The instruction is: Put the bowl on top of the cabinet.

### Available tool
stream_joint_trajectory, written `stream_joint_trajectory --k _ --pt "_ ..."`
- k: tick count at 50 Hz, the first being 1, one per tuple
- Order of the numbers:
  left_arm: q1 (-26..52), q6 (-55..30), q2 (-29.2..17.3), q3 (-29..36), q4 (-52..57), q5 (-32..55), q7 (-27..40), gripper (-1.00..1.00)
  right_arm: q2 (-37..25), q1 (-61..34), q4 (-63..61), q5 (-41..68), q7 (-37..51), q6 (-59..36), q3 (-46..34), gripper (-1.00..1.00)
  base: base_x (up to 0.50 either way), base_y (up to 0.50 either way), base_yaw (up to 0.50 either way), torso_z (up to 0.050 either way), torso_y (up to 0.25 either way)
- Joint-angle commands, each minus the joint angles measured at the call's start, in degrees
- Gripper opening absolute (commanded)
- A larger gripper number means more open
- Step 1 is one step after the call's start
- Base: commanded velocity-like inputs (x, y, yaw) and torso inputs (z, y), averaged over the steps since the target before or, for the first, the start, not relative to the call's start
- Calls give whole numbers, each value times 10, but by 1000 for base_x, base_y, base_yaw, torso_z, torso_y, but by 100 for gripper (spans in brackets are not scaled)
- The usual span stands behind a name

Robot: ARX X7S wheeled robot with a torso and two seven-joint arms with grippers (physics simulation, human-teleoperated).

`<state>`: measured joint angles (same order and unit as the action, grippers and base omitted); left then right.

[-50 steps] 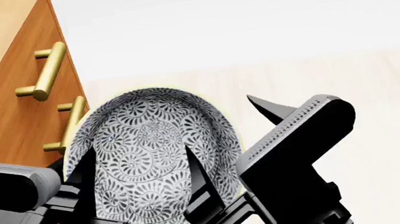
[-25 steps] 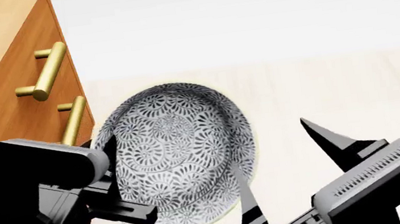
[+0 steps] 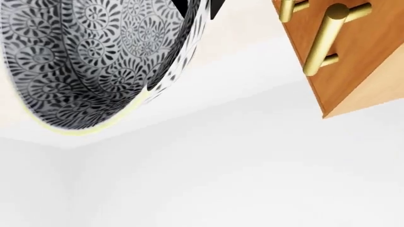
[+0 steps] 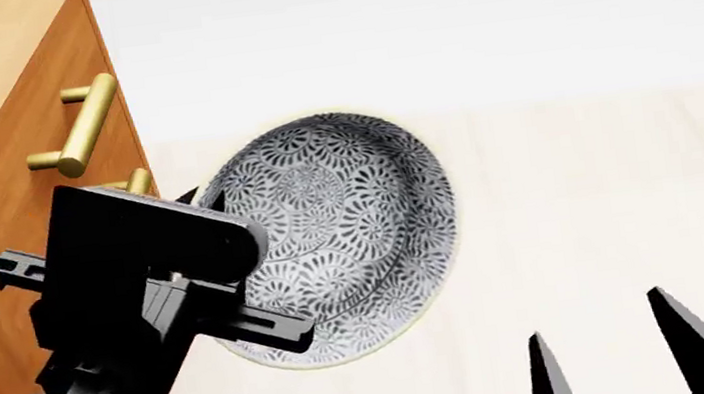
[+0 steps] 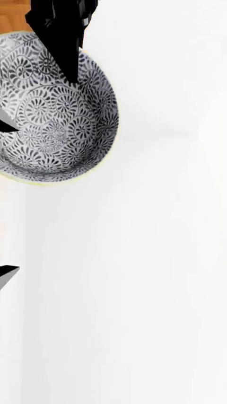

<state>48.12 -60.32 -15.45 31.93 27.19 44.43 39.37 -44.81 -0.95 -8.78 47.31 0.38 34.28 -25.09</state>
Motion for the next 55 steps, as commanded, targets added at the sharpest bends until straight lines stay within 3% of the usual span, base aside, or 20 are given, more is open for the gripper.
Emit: stream_joint_trajectory --k 1,6,13,25,32,44,48,55 --pt "32 -19 1 13 3 -19 18 -100 46 76 73 100 -100 142 31 100 0 0 0 0 0" --pt "53 -45 8 27 5 -20 28 -100 80 87 128 191 -193 165 34 100 0 0 0 0 0" --pt "94 -69 22 42 -20 -24 27 -100 101 80 166 255 -259 158 41 100 0 0 0 0 0" --pt "195 -128 67 65 -82 -18 18 -100 115 67 200 271 -281 145 46 100 0 0 0 0 1" --pt "243 -152 105 43 -145 22 -19 -100 115 64 203 259 -273 142 46 100 0 0 0 0 0" --pt "305 -96 111 97 -245 -13 -80 -100 122 49 219 233 -251 132 42 100 0 0 0 0 1" --pt "364 -81 123 131 -332 -50 -99 -100 122 51 217 214 -236 136 42 100 0 0 0 0 0" --pt "439 -1 139 133 -492 -76 -165 -100 122 51 218 201 -220 136 46 100 0 0 0 0 0"
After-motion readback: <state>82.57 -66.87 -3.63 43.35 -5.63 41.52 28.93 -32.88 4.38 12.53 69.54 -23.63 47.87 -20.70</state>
